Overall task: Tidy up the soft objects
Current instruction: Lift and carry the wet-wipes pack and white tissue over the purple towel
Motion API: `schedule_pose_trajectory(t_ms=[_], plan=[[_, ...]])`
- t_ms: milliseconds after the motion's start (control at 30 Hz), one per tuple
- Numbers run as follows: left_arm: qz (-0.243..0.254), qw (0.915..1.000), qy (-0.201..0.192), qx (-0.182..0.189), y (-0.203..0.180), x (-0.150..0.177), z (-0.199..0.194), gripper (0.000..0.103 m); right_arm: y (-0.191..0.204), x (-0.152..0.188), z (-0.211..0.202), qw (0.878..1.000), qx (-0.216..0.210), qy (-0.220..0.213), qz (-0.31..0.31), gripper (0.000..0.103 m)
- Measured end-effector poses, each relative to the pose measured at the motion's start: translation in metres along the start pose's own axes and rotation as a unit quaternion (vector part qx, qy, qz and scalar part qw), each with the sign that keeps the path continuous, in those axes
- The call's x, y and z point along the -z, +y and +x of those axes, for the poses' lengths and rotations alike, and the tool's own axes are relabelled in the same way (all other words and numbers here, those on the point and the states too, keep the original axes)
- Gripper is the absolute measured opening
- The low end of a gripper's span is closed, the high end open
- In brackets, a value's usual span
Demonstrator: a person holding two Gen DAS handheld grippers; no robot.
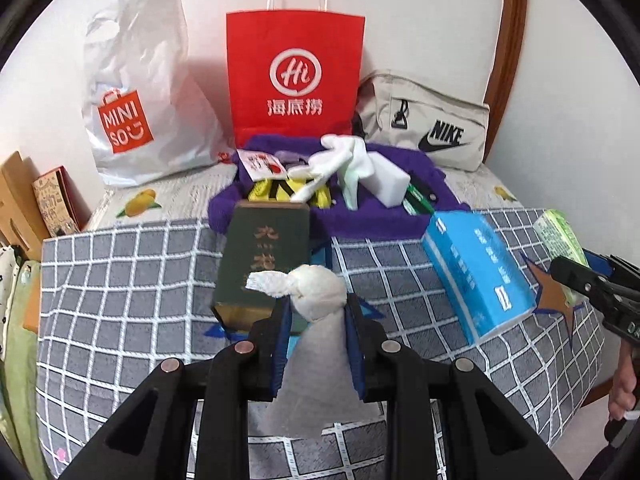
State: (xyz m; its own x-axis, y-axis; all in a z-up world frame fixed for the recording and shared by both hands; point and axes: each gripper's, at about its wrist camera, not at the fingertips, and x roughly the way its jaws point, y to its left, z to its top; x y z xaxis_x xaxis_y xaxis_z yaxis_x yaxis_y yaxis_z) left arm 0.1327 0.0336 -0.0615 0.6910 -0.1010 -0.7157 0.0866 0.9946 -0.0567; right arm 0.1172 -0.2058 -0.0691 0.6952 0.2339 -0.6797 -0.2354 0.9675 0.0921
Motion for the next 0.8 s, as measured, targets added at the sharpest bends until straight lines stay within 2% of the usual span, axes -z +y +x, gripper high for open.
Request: schedule_pose_trajectory(t_ms=[133,333,400,800], plan=[[-0.009,0.9999,-0.007,0.0,0.008,-0.01,-0.004,0.025,-0.006,-0.013,0.005,1.0,-0.006,0.003,0.009,0.052],[-0.016,0.9994,-0.017,-0.024,0.021,-0.031,-0.003,0.025,-0.015,-0.029,0.009,1.0,-0.01,-0.003,0.018,0.052],[-0.017,0.999,-0.016,-0.037,0.024,-0.039,0.001,0.025,-0.019,-0.036,0.011,1.0,-0.01,-0.005,0.02,0.052],[-0.033,0.9975,-0.024,-0.058,0.038,-0.089,0.022,0.025,-0.039,-0.087,0.037,1.0,-0.003,-0.009,0.016,0.052]])
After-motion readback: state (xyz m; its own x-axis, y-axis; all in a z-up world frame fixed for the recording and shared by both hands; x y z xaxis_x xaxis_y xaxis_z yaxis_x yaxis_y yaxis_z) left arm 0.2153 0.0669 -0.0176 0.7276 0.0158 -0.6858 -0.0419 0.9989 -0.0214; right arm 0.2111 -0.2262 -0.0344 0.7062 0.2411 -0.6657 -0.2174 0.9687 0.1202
